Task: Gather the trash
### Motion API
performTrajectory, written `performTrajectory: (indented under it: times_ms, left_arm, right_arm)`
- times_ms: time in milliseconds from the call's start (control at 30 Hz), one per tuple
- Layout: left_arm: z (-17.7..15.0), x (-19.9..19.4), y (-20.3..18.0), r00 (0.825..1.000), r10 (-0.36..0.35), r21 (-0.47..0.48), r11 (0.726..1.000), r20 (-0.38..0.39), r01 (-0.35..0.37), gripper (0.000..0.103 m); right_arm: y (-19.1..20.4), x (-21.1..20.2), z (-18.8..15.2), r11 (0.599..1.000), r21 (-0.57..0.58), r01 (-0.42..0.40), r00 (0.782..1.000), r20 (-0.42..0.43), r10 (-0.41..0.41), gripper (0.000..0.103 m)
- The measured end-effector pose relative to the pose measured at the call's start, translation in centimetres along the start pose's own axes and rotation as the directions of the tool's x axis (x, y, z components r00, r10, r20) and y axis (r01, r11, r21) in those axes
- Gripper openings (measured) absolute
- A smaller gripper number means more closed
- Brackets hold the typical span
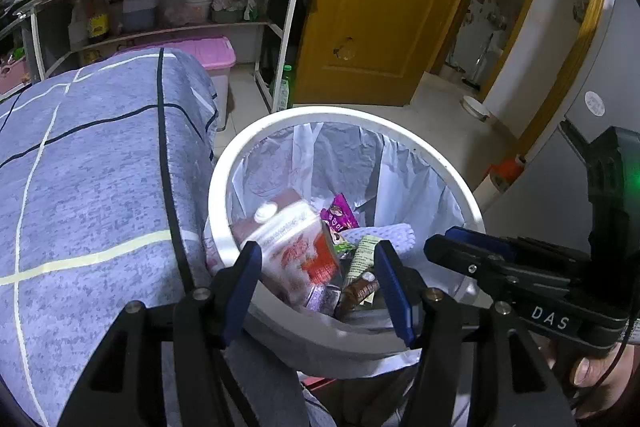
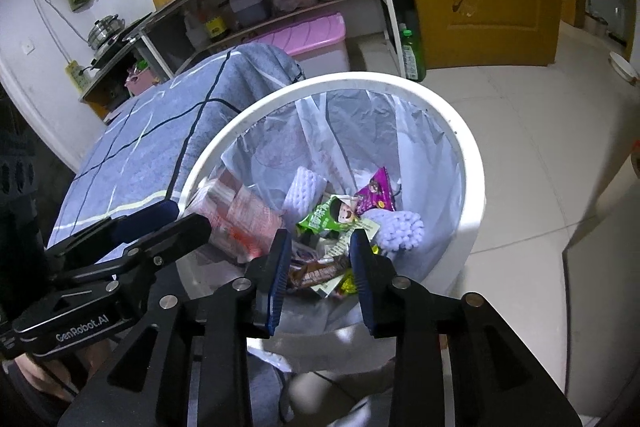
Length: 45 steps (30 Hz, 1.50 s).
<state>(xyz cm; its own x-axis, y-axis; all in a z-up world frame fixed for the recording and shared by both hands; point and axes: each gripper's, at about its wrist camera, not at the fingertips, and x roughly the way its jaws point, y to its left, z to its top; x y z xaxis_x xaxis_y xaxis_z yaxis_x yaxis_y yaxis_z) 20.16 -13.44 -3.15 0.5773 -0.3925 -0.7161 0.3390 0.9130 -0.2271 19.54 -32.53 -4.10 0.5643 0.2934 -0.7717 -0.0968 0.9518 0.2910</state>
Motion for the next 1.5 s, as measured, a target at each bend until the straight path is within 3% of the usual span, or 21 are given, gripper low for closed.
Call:
performTrajectory:
  times_ms: [900,1500]
  left_arm:
    - [-3.9,-8.5,-1.0,0.988,0.051,0.000,0.999,0.145,-0.051,0.064]
    - [-6.0,-10.8,-1.5,0.976,0.101,-0.009,0.995,0.192,-0.102,0.064]
  right_arm:
    - [5.1,-7.3,-4.1,0.994,-0.107,-0.014,0.991,0.130,0.028,0.033]
    - [6.6,-9.3,-6.4,0.986,-0.166,-0.001,0.984,0.178,0.031,0.036]
